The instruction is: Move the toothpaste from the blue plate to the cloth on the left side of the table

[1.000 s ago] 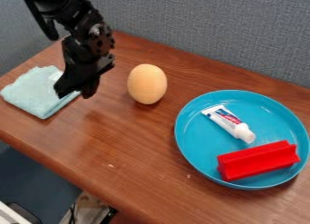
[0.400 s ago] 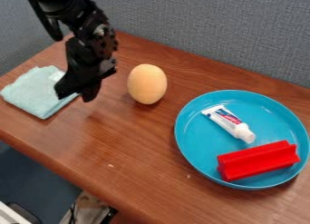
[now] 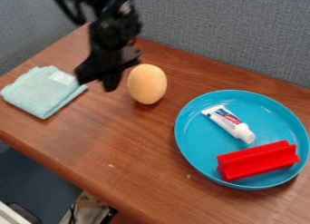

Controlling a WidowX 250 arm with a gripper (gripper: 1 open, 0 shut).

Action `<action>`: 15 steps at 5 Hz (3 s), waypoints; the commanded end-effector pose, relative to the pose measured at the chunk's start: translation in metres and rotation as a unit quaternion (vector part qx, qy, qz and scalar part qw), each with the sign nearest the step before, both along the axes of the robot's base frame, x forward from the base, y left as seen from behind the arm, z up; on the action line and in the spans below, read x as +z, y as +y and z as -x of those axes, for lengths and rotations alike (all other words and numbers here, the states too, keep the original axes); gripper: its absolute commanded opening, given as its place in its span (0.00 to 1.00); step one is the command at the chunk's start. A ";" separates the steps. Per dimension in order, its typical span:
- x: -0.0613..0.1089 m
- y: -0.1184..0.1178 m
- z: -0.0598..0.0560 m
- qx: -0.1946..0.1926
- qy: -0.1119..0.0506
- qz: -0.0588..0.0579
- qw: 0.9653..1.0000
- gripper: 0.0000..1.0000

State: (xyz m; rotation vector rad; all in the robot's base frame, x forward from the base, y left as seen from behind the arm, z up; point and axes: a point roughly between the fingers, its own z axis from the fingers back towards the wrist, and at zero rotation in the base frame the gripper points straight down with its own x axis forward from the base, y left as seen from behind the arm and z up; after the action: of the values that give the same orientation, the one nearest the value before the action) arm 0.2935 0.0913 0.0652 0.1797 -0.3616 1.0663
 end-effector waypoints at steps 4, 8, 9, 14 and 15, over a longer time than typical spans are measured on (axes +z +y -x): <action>0.022 -0.137 -0.058 -0.153 -0.021 0.018 0.988 0.00; 0.004 -0.168 -0.039 -0.178 -0.020 0.036 0.983 0.00; 0.004 -0.169 -0.039 -0.173 -0.017 0.043 0.984 1.00; -0.006 -0.177 -0.038 -0.092 0.000 0.074 0.993 1.00; -0.008 -0.177 -0.038 -0.074 0.003 0.081 0.994 1.00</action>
State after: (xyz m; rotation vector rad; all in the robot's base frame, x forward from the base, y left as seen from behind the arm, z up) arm 0.3246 -0.0817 0.0461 0.0385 -0.2492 0.9450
